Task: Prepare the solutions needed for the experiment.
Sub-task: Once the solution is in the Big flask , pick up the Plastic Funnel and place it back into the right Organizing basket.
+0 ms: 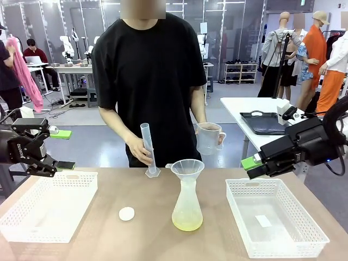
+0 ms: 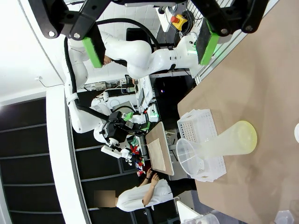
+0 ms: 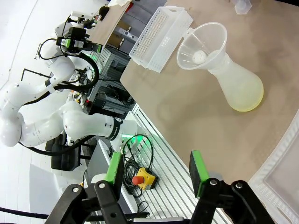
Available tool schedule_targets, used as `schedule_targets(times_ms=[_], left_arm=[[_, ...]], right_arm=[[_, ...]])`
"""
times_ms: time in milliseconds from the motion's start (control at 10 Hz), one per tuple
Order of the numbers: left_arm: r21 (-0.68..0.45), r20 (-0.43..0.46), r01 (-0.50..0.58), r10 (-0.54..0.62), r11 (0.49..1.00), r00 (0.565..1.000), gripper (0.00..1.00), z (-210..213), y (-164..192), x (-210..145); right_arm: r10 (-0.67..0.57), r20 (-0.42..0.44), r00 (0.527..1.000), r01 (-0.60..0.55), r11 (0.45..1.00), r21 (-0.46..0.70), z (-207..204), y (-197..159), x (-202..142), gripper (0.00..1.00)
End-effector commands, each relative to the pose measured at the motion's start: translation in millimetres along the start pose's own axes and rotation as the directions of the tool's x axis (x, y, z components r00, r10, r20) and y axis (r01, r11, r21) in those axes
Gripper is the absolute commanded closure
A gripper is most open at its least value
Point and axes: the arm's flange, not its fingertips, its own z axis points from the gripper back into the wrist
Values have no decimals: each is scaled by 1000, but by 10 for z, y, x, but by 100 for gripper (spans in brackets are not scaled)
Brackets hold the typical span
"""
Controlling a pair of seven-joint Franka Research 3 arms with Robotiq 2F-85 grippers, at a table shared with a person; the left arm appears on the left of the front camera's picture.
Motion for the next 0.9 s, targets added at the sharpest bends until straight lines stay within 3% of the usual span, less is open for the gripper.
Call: schedule_targets(times_ms=[0, 700, 800], left_arm=[[-23, 3, 3, -3, 1000, 1000, 0, -15, -19, 12], [-23, 3, 3, -3, 1000, 1000, 0, -15, -19, 12], [-23, 3, 3, -3, 1000, 1000, 0, -15, -19, 12]], right_arm=[[20, 11, 1000, -20, 1000, 12, -5, -2, 24, 29], [0, 0, 1000, 0, 1000, 0, 1, 0, -1, 29], [107, 1, 994, -107, 994, -17, 19, -30, 45, 29]])
